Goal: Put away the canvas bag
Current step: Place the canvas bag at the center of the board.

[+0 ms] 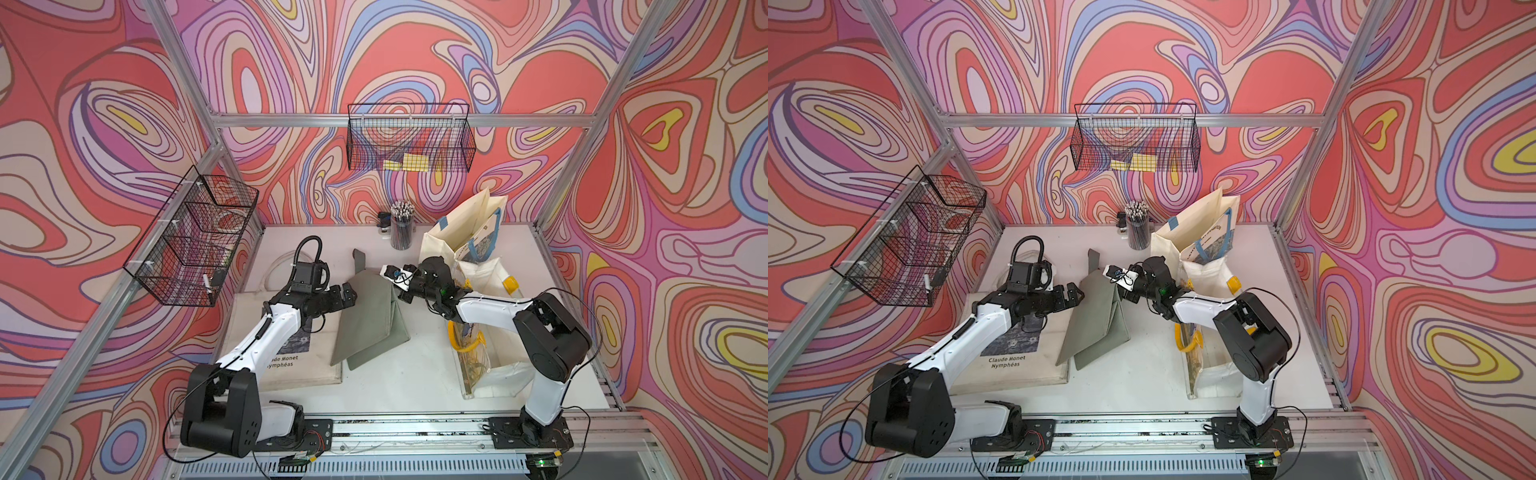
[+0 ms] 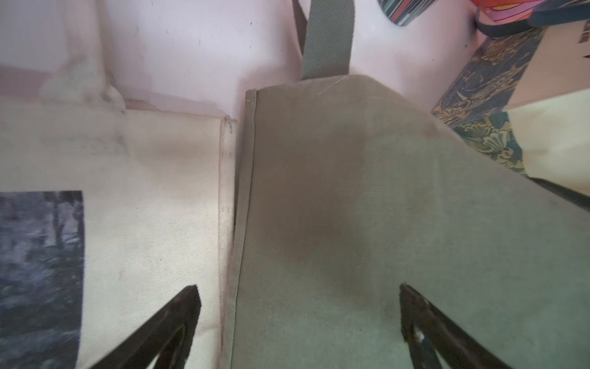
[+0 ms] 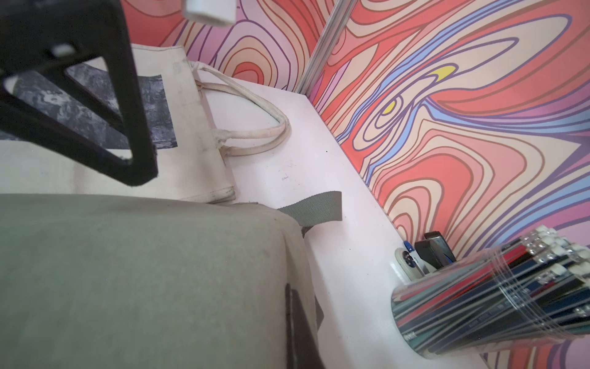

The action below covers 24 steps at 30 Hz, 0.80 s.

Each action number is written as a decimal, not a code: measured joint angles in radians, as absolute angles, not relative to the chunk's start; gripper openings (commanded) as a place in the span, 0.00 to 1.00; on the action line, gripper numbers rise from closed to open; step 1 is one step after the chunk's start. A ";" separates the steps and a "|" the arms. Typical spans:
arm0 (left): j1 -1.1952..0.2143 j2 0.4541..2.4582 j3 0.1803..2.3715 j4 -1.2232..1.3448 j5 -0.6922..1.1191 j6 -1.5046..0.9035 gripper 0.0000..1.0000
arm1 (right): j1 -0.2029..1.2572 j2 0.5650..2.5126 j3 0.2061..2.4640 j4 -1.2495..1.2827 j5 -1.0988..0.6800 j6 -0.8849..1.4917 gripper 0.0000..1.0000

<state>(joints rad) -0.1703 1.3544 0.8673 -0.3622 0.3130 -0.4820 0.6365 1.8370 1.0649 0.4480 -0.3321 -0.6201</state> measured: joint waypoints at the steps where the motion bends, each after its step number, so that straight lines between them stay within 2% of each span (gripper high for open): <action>1: -0.170 1.372 0.867 -0.360 0.315 -0.486 0.99 | 0.637 1.832 1.065 0.441 -0.326 -0.639 0.10; 11: -0.170 1.504 0.878 -0.369 0.317 -0.497 0.99 | 0.638 1.803 1.040 0.398 -0.258 -0.784 0.31; 24: -0.170 1.581 0.878 -0.338 0.367 -0.536 0.98 | 0.638 1.758 0.998 0.273 -0.124 -0.968 0.36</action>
<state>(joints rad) -0.1699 1.5814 0.8780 -0.3378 0.3668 -0.5358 0.6380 1.7576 0.9977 0.2726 -0.1242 -0.9680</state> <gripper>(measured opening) 0.991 0.359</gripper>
